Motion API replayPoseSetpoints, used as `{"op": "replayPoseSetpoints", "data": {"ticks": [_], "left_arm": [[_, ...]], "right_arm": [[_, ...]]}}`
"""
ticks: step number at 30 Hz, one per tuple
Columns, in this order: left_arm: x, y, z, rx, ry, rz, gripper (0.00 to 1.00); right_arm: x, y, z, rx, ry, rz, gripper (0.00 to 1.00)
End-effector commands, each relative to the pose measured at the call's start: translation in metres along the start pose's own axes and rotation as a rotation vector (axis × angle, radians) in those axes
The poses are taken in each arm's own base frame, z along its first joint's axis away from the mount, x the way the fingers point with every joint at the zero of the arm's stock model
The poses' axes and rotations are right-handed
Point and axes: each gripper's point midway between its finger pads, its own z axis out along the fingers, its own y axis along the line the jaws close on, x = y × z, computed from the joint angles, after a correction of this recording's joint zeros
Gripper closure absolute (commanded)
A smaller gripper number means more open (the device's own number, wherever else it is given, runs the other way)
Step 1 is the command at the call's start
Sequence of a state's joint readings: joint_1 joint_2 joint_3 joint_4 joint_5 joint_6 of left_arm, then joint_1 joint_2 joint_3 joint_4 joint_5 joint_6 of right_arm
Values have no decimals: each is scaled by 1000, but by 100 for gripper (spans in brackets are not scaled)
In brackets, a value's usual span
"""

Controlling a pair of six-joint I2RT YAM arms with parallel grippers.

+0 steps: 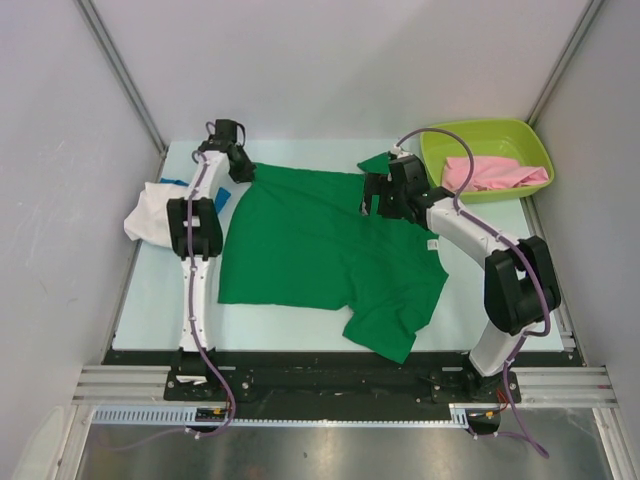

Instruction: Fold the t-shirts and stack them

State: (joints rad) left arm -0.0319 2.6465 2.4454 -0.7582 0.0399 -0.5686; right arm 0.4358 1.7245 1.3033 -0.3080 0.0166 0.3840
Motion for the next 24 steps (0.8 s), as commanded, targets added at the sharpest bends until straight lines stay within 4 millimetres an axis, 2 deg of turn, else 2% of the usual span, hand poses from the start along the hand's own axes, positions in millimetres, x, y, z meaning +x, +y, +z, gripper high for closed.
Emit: {"op": "replayPoseSetpoints", "data": {"ticks": [1,6,9,11,12,14,15,16,17,18,19,20,21,22,23,24], "left_arm": [[-30,52,-6,-75,-29,-69,100],[-40,71,-11,-100,-40,-73,100],[-43,71,-11,-93,-48,-64,98],[-43,63,-12,-52,-46,-54,82],[-46,57,-17,-32,-59,-45,61],[-46,43,-25,8,-66,-25,46],[-48,35,-38,30,-73,-29,9],[-50,30,-46,38,-77,-32,1],[-47,25,-55,35,-69,-30,0],[-52,22,-75,15,-94,-38,0],[-52,19,-86,1,-102,-33,0],[-56,12,-115,0,-123,-32,0],[-46,16,-122,-21,-102,-36,0],[-37,12,-132,-21,-93,-27,0],[-40,2,-166,8,-133,-17,0],[-14,16,-162,-24,-75,-16,0]], "right_arm": [[-17,10,-16,-37,-61,5,0],[-17,11,-14,-37,-63,9,0],[-16,11,-13,-38,-59,11,0],[-15,11,-12,-37,-56,8,0],[-14,10,-12,-35,-52,8,0],[-14,9,-15,-18,-57,0,0],[-14,4,-16,16,-61,-4,0],[-13,4,-18,39,-69,-15,0],[-13,-1,-20,70,-77,-18,0],[-14,-8,-24,121,-88,-25,0],[-11,-11,-26,141,-89,-31,0],[-13,-11,-34,145,-102,-31,0],[-10,-13,-37,152,-99,-33,0],[-1,-16,-39,155,-82,-38,0],[-3,-12,-49,141,-98,-33,0],[2,-12,-53,137,-87,-35,1]]}}
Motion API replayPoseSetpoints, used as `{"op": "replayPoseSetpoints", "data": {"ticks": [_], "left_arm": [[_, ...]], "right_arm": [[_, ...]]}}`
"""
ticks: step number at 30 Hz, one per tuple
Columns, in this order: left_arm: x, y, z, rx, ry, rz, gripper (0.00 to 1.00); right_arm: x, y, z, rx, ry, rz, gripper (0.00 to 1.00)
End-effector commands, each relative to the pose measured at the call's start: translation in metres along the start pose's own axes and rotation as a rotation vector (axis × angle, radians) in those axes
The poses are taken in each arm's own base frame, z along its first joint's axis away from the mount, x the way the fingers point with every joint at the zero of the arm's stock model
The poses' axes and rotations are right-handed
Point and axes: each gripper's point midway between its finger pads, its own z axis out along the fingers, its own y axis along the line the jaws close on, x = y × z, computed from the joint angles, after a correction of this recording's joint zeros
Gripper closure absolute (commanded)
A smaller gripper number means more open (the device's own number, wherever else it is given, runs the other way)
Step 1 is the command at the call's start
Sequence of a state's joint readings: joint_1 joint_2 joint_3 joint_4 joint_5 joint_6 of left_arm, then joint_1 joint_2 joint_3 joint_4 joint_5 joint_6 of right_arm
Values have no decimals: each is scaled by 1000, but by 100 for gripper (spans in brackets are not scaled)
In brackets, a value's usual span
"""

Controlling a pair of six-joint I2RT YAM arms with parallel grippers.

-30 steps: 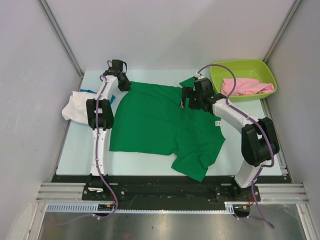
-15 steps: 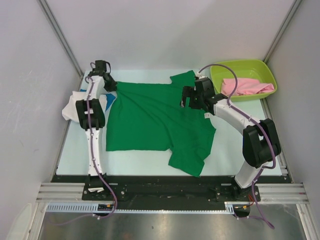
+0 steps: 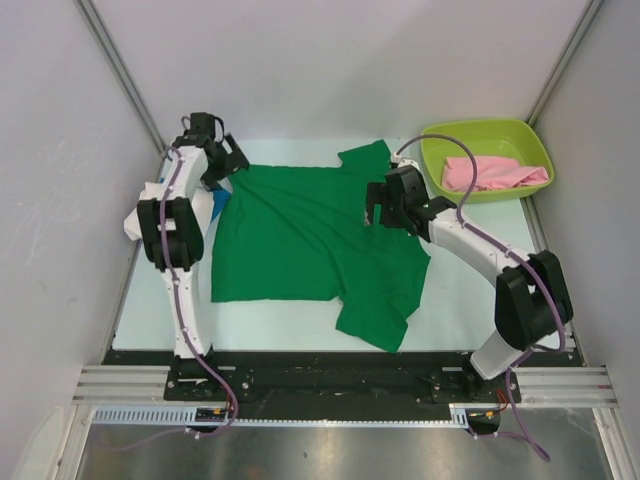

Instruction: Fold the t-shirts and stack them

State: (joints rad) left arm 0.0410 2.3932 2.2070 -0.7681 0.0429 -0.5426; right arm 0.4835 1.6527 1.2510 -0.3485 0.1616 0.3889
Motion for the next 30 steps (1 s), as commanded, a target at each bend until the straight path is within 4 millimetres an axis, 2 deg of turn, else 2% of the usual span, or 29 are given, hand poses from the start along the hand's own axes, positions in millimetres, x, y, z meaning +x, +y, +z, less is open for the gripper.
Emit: {"op": "replayPoseSetpoints", "data": {"ticks": [1,2,3,4,5,6,7,8,9,10,11,12,13,14,15,17,18,19,20,23,29,30], "left_arm": [[29,-26,-101,21,-25,54,0],[34,-32,-130,48,-49,63,0],[67,-15,-125,12,19,68,0],[85,-15,-133,16,34,76,0],[84,-20,-157,67,-23,78,0],[123,5,-149,20,50,60,0],[138,13,-153,27,60,50,0],[141,10,-171,87,18,47,0],[174,36,-163,35,75,28,0],[186,44,-166,33,83,28,0],[190,48,-179,54,57,23,0],[215,66,-175,27,99,16,0],[223,71,-179,33,99,11,0],[227,74,-191,52,75,6,0],[246,87,-188,33,102,-16,0],[255,94,-202,52,72,-36,0],[266,104,-200,36,77,-60,0],[268,108,-202,40,59,-67,0],[268,111,-209,46,29,-78,0],[271,119,-215,42,-22,-117,0],[281,122,-206,51,-5,-177,0],[286,126,-201,33,14,-180,0]], "right_arm": [[-2,-6,-37,26,-49,-7,0],[7,-9,-40,34,-31,-13,0],[14,-5,-50,28,-20,-21,0],[19,-5,-55,31,-15,-27,0],[31,-8,-57,41,6,-32,0],[36,-5,-67,34,7,-32,0],[42,-8,-70,43,17,-26,0],[47,-13,-73,56,30,-12,0],[61,-21,-77,74,64,-9,0],[71,-24,-80,72,89,-5,0],[83,-26,-84,66,125,-3,0],[108,-29,-85,44,187,5,0],[113,-25,-94,11,186,38,0],[124,-25,-98,-8,204,55,0],[135,-25,-103,-25,219,78,0],[159,-32,-116,-37,232,140,0],[167,-33,-120,-43,235,155,0],[183,-38,-123,-38,254,163,0],[186,-30,-133,-77,239,187,0],[207,-20,-146,-114,251,219,0],[239,4,-151,-139,274,268,9],[247,6,-151,-125,282,270,13]]}}
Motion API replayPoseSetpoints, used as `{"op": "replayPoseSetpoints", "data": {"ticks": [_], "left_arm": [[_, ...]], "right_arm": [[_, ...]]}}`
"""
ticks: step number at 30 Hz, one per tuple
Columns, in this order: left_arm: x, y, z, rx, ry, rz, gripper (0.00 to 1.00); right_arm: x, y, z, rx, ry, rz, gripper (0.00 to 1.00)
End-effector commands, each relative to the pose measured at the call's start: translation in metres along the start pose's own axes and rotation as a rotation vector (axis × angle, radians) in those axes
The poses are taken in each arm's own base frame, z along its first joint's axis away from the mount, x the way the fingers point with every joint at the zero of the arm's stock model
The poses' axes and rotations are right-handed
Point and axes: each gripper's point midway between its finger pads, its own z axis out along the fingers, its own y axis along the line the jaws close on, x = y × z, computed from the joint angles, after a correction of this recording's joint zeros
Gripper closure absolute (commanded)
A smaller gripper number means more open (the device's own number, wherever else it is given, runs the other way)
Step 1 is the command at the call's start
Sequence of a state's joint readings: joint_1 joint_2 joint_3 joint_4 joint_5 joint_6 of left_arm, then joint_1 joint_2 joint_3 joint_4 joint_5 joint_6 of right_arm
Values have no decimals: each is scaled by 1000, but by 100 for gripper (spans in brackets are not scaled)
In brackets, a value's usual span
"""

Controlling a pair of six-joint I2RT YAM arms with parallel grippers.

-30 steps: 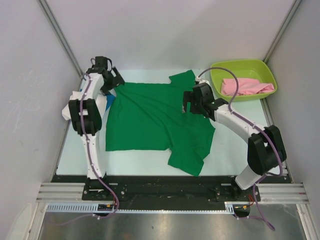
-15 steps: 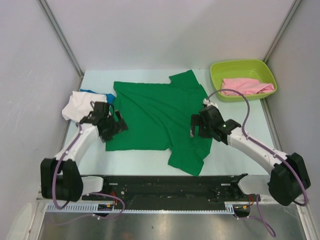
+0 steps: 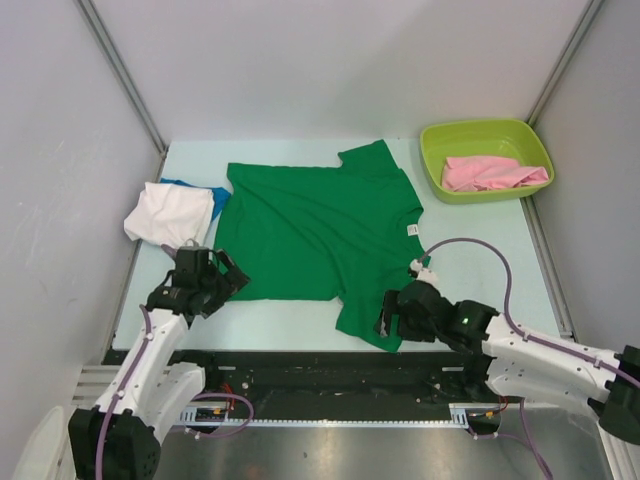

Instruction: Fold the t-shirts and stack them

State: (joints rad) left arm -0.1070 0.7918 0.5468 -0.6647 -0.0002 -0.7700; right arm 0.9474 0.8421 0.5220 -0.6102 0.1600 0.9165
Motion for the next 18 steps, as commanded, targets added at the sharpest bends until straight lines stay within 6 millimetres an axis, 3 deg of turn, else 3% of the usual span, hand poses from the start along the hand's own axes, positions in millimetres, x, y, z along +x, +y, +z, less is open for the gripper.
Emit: {"op": "replayPoseSetpoints", "data": {"ticks": [1,9,14,18], "left_arm": [[10,4,13,-13,33,-70,0],[9,-1,19,24,24,-38,0],[5,-3,17,30,17,-26,0],[0,-9,16,44,11,-24,0]], "right_arm": [[16,9,10,29,-20,121,16],[34,-12,25,94,-24,186,34],[39,-16,25,99,-2,206,29],[43,-19,28,118,9,201,32]]}}
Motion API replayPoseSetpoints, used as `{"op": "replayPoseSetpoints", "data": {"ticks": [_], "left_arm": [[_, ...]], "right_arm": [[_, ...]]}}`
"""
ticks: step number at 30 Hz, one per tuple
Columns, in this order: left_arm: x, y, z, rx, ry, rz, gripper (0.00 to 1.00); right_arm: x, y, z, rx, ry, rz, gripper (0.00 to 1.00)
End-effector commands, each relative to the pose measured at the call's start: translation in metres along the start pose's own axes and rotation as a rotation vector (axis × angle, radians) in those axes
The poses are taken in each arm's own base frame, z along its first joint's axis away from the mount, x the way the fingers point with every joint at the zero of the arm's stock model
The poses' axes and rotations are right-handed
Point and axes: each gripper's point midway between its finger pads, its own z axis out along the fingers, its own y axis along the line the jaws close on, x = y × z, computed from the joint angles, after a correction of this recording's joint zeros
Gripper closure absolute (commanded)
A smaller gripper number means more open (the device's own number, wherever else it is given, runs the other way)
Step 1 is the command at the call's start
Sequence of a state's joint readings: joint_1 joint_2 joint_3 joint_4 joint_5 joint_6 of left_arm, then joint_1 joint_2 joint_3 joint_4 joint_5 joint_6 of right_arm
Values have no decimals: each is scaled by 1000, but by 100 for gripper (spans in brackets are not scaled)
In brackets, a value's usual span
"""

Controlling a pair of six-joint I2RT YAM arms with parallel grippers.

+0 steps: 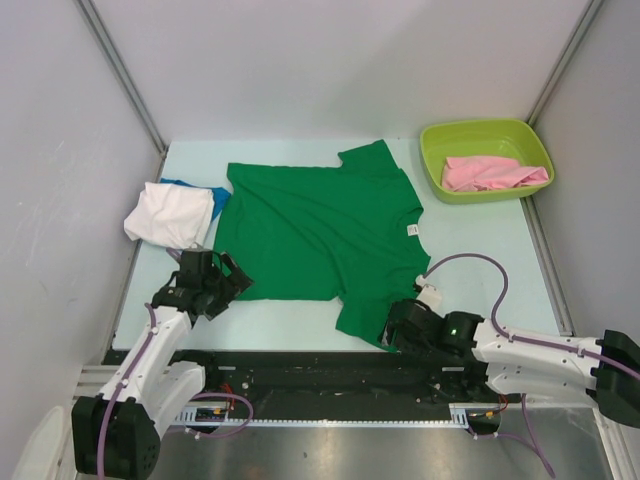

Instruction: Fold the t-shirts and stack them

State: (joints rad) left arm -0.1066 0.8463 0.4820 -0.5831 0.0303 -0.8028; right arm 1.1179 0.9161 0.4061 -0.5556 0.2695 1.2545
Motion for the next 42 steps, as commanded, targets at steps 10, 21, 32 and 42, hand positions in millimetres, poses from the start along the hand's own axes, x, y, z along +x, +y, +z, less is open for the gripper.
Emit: {"op": "replayPoseSetpoints", "data": {"ticks": [10,21,32,42], "left_arm": [[-20,-10,-2,40,-42,1,0],[-22,-5,2,46,-32,-12,0],[-41,11,10,-130,-31,7,0],[-54,37,22,-299,-70,-17,0]], "right_arm": [[5,-5,15,42,5,30,65],[2,-10,24,63,14,24,100],[-22,2,10,-10,-55,28,100],[-29,11,4,-69,-69,0,100]]}}
